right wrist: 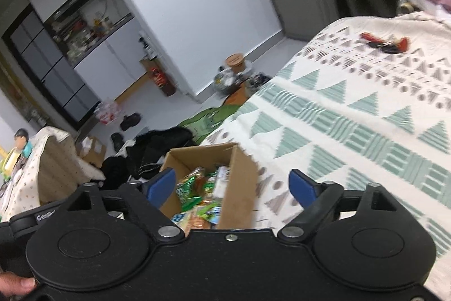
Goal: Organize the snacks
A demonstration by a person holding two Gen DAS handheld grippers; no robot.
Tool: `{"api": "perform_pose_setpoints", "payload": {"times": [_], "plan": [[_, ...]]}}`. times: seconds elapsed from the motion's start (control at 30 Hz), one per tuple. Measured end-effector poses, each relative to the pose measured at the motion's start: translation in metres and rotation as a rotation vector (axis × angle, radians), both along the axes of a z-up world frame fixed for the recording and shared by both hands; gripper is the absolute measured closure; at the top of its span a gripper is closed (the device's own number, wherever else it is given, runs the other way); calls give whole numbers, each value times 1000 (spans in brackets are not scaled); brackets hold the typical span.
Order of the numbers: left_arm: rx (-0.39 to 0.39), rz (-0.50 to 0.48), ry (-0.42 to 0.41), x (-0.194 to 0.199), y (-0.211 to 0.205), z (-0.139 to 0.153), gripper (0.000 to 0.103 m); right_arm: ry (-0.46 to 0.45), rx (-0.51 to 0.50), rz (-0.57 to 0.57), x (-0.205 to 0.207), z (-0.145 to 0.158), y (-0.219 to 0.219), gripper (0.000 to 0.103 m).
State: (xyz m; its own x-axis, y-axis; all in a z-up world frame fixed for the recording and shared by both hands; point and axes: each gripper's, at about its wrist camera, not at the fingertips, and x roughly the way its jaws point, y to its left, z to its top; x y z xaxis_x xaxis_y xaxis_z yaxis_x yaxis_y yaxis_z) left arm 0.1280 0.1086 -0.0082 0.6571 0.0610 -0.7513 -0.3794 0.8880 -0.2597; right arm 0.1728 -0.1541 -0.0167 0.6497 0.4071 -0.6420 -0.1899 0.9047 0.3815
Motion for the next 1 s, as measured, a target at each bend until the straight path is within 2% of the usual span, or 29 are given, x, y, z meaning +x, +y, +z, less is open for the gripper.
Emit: {"api": "perform_pose_setpoints", "payload": {"times": [0.2, 0.43, 0.6, 1.0], "plan": [[44, -42, -13, -13, -25, 13, 13, -40, -24, -75, -24, 14, -28, 1], [61, -113, -24, -30, -48, 21, 6, -54, -50, -84, -56, 18, -53, 0], [70, -138, -1, -45, -55, 21, 6, -47, -48, -104, -74, 22, -71, 0], [104, -227, -5, -79, -53, 30, 6, -54, -57, -160, -118, 29, -90, 0]]}}
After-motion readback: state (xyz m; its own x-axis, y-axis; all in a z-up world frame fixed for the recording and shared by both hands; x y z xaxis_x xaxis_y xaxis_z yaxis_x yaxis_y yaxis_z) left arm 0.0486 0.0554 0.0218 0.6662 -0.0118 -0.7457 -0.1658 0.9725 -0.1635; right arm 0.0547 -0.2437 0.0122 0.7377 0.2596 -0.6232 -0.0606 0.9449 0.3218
